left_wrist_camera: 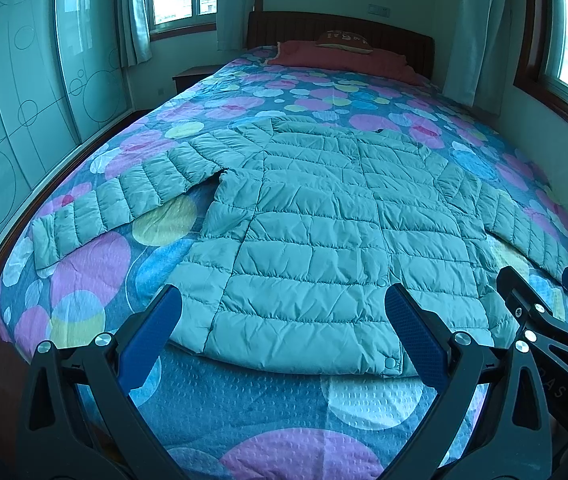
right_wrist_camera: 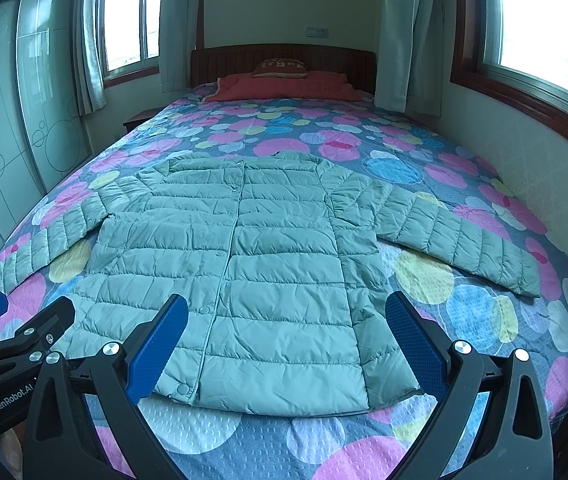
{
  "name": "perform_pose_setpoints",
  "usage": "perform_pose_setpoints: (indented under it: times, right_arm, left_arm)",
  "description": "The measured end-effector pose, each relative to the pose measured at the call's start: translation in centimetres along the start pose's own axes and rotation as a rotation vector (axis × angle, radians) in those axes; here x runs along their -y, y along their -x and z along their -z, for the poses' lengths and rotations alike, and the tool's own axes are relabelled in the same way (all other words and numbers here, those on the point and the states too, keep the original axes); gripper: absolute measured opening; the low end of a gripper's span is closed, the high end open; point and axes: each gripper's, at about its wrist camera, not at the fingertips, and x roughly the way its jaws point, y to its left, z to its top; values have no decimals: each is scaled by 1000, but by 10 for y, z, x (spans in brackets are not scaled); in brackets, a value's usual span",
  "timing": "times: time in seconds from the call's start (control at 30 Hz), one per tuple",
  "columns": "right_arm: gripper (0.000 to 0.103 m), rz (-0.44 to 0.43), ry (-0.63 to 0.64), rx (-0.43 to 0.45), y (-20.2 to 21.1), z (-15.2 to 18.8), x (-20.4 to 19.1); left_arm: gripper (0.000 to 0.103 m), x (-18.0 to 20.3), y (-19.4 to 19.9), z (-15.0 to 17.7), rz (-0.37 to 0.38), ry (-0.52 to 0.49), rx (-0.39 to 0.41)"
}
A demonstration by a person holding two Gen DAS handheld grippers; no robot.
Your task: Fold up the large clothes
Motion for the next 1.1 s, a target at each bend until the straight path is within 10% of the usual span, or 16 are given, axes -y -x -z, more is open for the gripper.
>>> perform_pose_setpoints:
  times: [1.1]
  right_arm:
    - [98, 2, -7, -14, -22, 1, 4]
  left_arm:
    - [101, -8, -22, -7, -4, 37, -51]
